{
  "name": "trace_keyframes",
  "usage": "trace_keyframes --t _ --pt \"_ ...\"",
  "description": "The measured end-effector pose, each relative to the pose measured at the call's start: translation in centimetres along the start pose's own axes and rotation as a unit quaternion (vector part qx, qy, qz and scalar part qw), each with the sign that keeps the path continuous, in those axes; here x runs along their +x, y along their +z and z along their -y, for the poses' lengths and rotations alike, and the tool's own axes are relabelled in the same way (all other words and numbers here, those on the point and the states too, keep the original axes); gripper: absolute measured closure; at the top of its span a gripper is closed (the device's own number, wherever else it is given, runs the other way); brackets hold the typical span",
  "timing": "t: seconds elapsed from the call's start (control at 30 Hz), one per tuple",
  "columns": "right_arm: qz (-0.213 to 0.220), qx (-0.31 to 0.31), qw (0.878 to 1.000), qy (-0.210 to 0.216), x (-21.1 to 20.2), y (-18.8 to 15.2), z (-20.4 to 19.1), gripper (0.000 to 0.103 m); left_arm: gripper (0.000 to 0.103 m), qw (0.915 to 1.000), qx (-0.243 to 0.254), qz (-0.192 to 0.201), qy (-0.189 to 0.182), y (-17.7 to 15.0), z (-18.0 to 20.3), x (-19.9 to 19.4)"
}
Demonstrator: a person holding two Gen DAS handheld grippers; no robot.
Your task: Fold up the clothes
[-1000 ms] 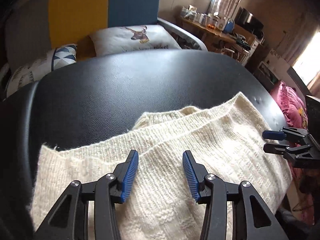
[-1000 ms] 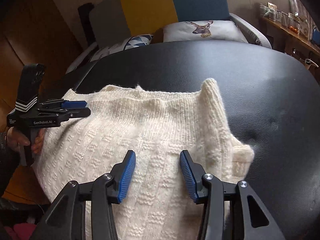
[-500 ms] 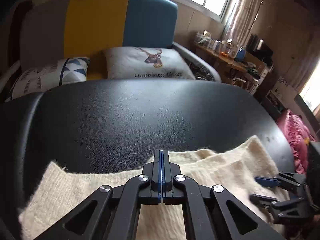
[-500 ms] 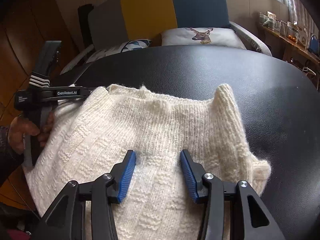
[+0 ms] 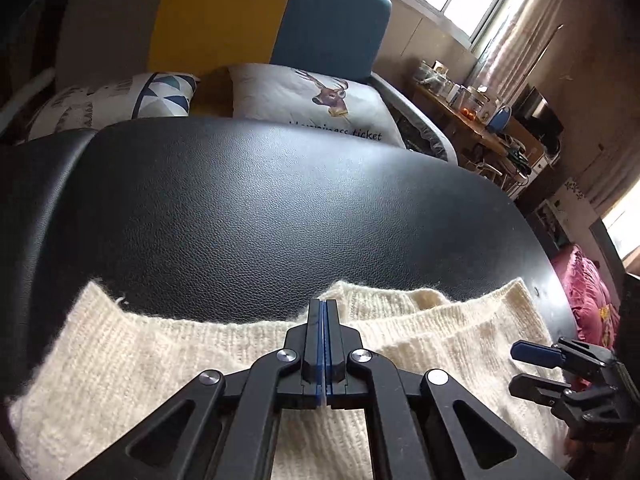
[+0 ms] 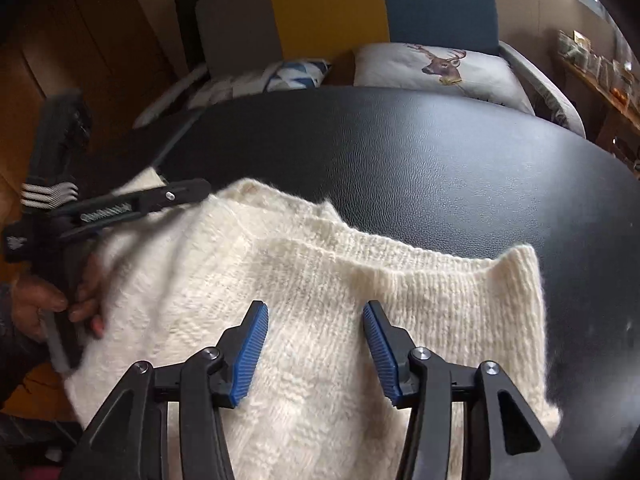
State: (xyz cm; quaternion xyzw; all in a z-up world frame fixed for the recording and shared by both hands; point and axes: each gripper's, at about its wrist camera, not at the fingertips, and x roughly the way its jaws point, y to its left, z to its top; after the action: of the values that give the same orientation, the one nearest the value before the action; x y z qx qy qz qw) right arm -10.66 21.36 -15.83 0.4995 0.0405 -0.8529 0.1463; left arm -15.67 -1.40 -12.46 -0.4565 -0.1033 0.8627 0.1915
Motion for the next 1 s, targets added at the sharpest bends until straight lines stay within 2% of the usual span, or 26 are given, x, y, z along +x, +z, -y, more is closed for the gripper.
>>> trace_keyframes --t 0.07,0.13,0.2,0.23,0.4,0.53,0.6,0.67,0.8,0.9,1.0 --pt "0.020 -0.037 0.999 -0.034 0.1 0.0 -1.1 0.060 0.102 0.9999 -0.013 -0.006 -0.007 -0.4 -0.5 0.1" --pt "0.028 -0.050 0.996 -0.073 -0.1 0.3 -1.4 0.098 0.102 0.9998 -0.018 -0.003 -0.011 -0.7 -0.6 -0.1" --pt "0.035 -0.034 0.993 -0.108 0.0 0.5 0.1 0.097 0.102 0.9997 -0.020 0.003 -0.016 -1.1 -0.6 -0.5" --pt "0.037 -0.025 0.994 -0.099 -0.5 0.3 0.6 0.097 0.102 0.9996 -0.021 0.009 -0.018 -1.3 -0.5 -0.8" --pt "0.050 0.026 0.998 -0.029 -3.1 -0.8 3.1 0.091 0.102 0.9992 -0.011 0.023 -0.031 -1.8 0.0 -2.2" --pt "0.059 0.066 0.996 0.028 -5.2 -1.7 5.1 0.085 0.099 0.9986 -0.002 0.034 -0.041 -2.2 0.5 -3.3" --pt "0.064 0.086 0.993 0.056 -6.3 -2.2 6.0 0.085 0.093 0.9980 0.038 0.038 -0.032 -2.2 2.3 -3.9" --pt "0.069 0.105 0.989 0.084 -7.4 -2.6 7.0 0.082 0.093 0.9967 0.067 0.035 -0.032 -2.4 4.1 -4.2" --pt "0.045 0.173 0.970 0.164 -11.6 -8.4 10.8 0.082 0.089 0.9920 0.106 0.017 -0.066 -3.3 8.1 -4.2" --pt "0.017 0.185 0.966 0.181 -13.0 -13.3 11.5 0.079 0.080 0.9866 0.135 0.004 -0.092 -4.0 11.0 -4.3" --pt "0.003 0.197 0.961 0.195 -13.3 -16.9 11.2 0.079 0.077 0.9795 0.164 -0.009 -0.117 -4.8 14.0 -4.3"
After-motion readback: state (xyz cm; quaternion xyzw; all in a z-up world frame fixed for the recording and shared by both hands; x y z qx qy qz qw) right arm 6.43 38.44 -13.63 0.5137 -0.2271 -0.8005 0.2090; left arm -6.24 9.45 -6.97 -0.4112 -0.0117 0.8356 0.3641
